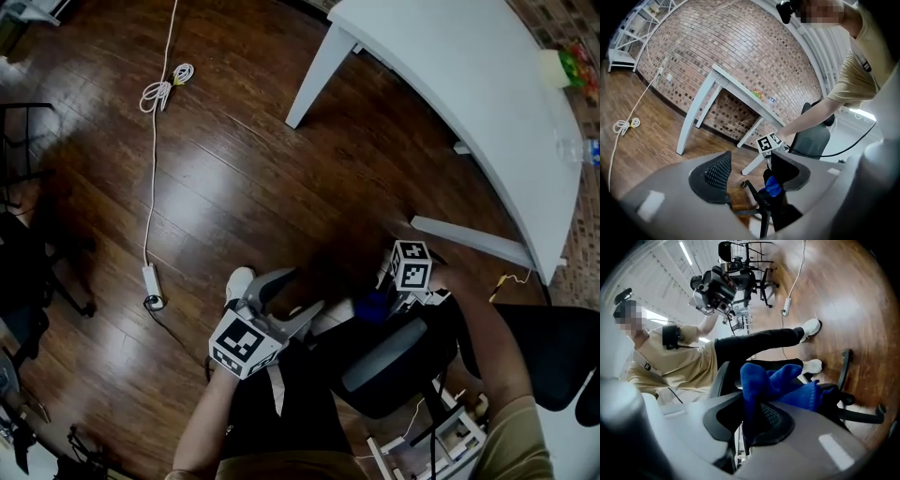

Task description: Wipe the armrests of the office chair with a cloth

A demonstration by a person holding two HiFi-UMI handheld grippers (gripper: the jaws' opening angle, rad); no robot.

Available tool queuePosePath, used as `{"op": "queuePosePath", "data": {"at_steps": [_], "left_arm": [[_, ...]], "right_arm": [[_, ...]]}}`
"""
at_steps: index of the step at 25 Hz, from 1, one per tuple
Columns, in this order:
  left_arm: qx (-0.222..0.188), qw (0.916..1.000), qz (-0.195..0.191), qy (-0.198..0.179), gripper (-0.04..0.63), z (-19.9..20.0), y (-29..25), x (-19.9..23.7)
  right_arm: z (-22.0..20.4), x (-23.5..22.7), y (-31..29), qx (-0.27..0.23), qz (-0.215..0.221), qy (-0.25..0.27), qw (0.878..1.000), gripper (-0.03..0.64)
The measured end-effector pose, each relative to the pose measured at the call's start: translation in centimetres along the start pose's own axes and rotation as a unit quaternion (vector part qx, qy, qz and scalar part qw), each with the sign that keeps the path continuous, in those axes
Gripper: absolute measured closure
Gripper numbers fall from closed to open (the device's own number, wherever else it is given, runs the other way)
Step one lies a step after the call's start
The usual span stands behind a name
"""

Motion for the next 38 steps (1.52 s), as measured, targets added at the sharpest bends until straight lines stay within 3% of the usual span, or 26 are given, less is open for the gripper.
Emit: {"op": "queuePosePath", "data": {"at_steps": [3, 5, 8, 12, 18, 22, 26, 30, 32, 34, 36, 38], "left_arm": [[0.002, 1.0000, 0.005, 0.006, 0.345, -0.5, 0.4, 0.4], [0.004, 0.9999, 0.010, 0.011, 0.345, -0.8, 0.5, 0.7], [0.004, 0.9999, 0.007, 0.014, 0.345, -0.9, 0.1, 0.3], [0.016, 0.9998, 0.000, 0.007, 0.344, -1.2, -0.5, 0.1], [0.021, 0.9995, 0.010, 0.021, 0.345, -2.1, -0.1, 1.2], [0.028, 0.9993, 0.010, 0.024, 0.347, -2.9, -0.3, 0.8], [0.040, 0.9989, 0.005, 0.024, 0.347, -3.5, -0.4, 0.4], [0.052, 0.9985, -0.006, 0.015, 0.347, -3.0, -1.3, -0.9], [0.054, 0.9984, -0.012, 0.010, 0.347, -2.2, -1.8, -2.1], [0.056, 0.9983, -0.018, 0.003, 0.347, -0.8, -2.2, -3.5], [0.062, 0.9975, -0.031, -0.011, 0.347, 0.9, -2.7, -4.5], [0.072, 0.9957, -0.050, -0.030, 0.348, 2.6, -3.2, -5.1]], "right_arm": [[0.1, -0.1, 0.1, -0.010, 0.002, 0.006, 1.000, 0.584], [0.0, -1.0, 0.1, 0.005, -0.022, 0.021, 1.000, 0.584], [-0.8, -3.8, 0.1, 0.033, -0.100, 0.041, 0.994, 0.584], [-2.5, -8.8, 0.5, 0.049, -0.217, 0.023, 0.975, 0.584], [-3.7, -14.0, 1.1, 0.045, -0.318, -0.023, 0.947, 0.591], [-4.6, -15.5, 1.6, 0.000, -0.333, -0.083, 0.939, 0.591], [-4.3, -13.8, 2.9, -0.061, -0.325, -0.142, 0.933, 0.589], [-2.6, -10.5, 5.0, -0.107, -0.352, -0.120, 0.922, 0.588], [-0.9, -8.1, 6.4, -0.150, -0.376, -0.086, 0.910, 0.588], [0.8, -5.0, 7.8, -0.201, -0.404, -0.047, 0.891, 0.588], [2.0, -1.7, 9.3, -0.264, -0.443, -0.018, 0.857, 0.588], [2.4, 1.5, 10.5, -0.325, -0.495, -0.005, 0.806, 0.588]]}}
Point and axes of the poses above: the fingertips, and each gripper's own axes: y backward along the fingers, x to its left, z out of its top, the point moved 4 cm from there along y, backward along the fingers, and after that the axes turned 12 degrees about y, right-handed, at the moved point
